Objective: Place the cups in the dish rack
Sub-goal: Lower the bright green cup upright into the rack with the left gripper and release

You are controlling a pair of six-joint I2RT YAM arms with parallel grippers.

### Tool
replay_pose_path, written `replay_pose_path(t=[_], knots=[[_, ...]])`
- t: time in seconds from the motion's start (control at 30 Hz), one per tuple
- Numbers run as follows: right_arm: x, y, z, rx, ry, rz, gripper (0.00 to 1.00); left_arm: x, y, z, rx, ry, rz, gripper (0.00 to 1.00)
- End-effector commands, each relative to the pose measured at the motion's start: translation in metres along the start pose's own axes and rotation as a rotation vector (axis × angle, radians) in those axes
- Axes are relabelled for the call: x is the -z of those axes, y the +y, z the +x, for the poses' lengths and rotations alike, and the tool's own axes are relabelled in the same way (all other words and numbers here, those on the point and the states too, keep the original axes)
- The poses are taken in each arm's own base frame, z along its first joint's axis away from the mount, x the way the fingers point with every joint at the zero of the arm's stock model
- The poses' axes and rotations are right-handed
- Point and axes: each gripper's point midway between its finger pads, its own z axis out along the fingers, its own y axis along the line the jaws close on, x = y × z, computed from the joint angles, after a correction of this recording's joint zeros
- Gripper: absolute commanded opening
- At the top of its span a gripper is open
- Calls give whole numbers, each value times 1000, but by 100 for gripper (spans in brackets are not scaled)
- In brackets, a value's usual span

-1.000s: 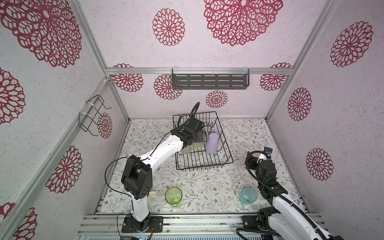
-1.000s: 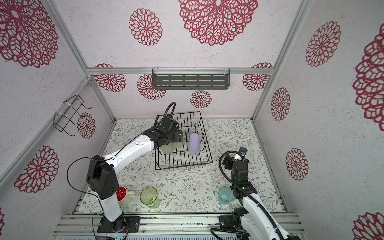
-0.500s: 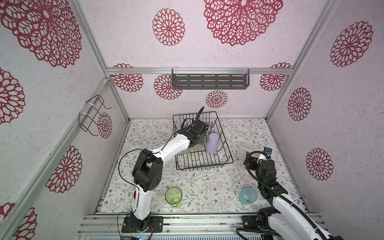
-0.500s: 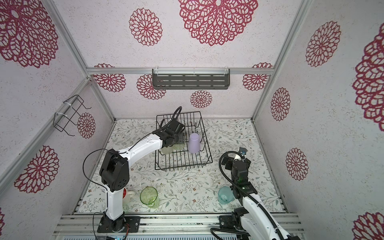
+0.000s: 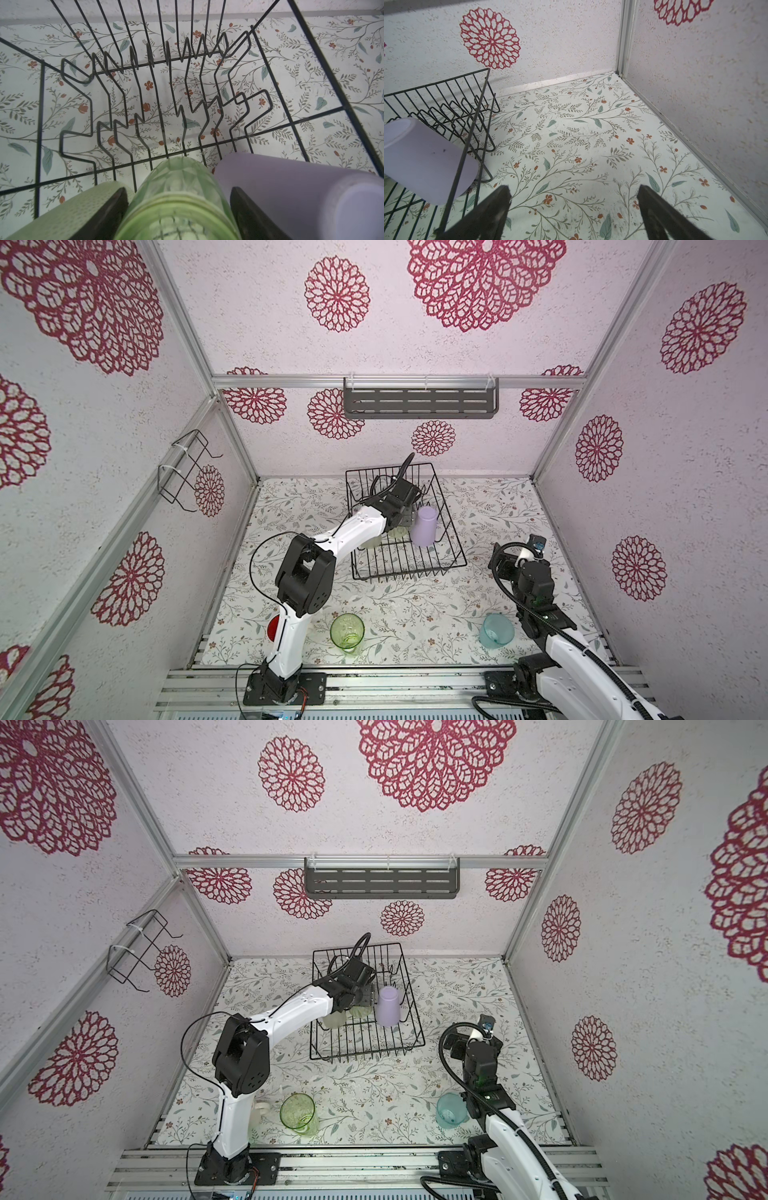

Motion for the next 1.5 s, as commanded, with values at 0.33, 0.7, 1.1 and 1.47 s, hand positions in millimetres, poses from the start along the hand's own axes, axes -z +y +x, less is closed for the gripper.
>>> replay_pose_path(t=[0.33, 0.7, 1.1, 1.47], knots=[[5, -3, -20, -8, -53, 16, 99, -20, -6, -4, -26, -16, -25, 67], [7, -3, -28, 11, -61, 22, 99, -26, -4, -3, -23, 20, -32, 74], [8, -1, -24, -3, -52, 8, 99, -24, -3, -2, -24, 26, -32, 79], [11, -1, -23, -11, -58, 0, 99, -12, -2, -8, -1, 12, -23, 87]])
